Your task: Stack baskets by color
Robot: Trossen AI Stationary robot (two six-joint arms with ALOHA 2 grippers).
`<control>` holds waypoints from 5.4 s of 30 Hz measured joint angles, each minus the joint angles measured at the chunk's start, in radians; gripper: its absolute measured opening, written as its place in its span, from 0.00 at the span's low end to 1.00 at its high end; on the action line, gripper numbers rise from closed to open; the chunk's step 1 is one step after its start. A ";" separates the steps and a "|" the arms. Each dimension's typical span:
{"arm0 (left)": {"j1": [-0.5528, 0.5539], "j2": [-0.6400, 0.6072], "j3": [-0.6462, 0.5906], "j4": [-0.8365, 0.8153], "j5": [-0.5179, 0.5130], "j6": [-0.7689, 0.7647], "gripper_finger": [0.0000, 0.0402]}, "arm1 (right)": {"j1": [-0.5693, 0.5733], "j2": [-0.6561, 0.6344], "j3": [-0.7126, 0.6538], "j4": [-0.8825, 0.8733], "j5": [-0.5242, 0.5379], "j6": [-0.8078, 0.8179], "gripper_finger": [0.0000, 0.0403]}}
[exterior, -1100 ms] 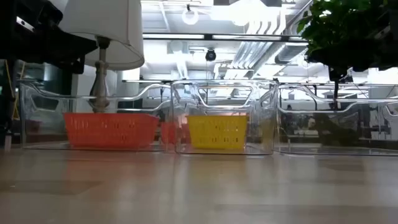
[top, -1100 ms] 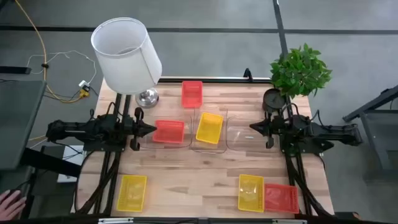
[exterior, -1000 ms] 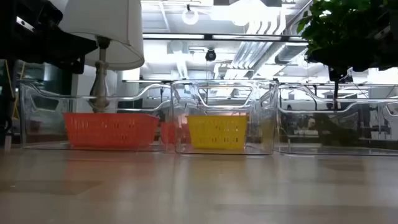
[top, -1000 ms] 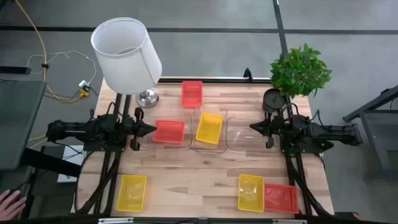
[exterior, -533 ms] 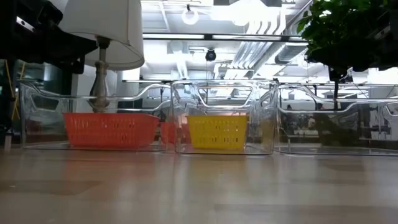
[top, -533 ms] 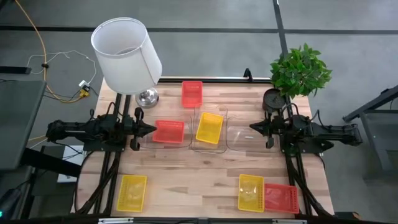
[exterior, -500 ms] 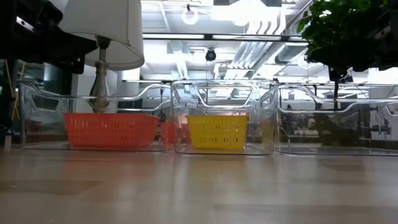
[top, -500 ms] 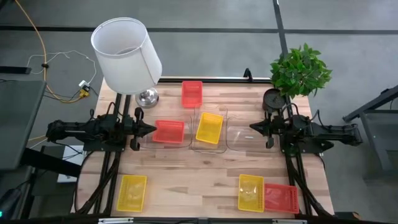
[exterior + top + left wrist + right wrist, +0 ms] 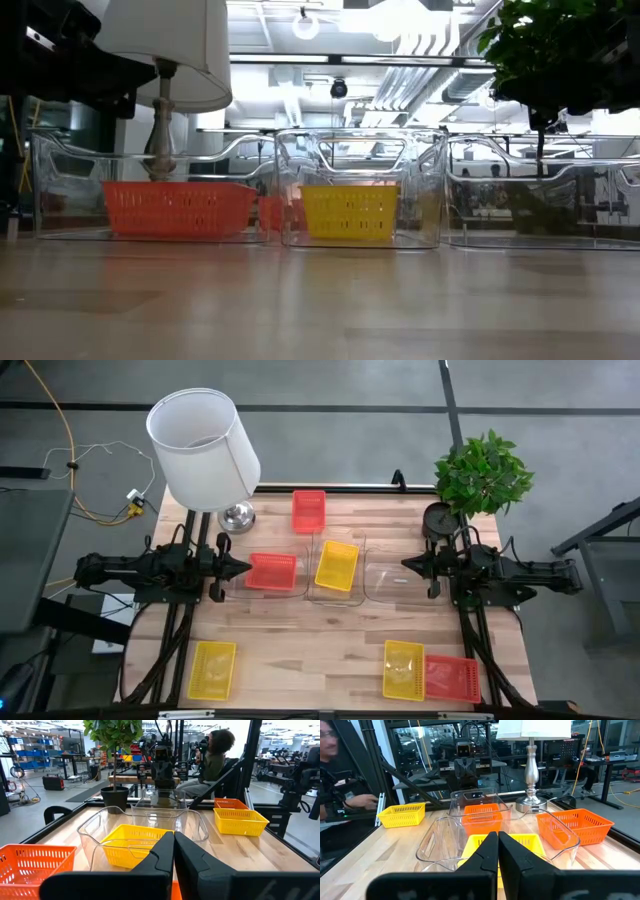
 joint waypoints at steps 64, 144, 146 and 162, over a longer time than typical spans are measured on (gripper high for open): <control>0.000 0.000 0.000 0.000 0.000 0.000 0.00 | 0.000 0.000 0.000 0.003 0.003 0.000 0.00; 0.000 0.000 0.000 0.000 0.000 0.000 0.00 | 0.105 1.776 1.200 -0.522 -0.006 0.043 0.49; 0.000 0.000 0.000 0.000 0.000 0.000 0.00 | 0.105 1.776 1.200 -0.522 -0.007 0.060 0.48; 0.000 0.000 0.000 0.000 0.000 0.000 0.00 | 0.105 1.776 1.200 -0.574 -0.007 0.063 0.32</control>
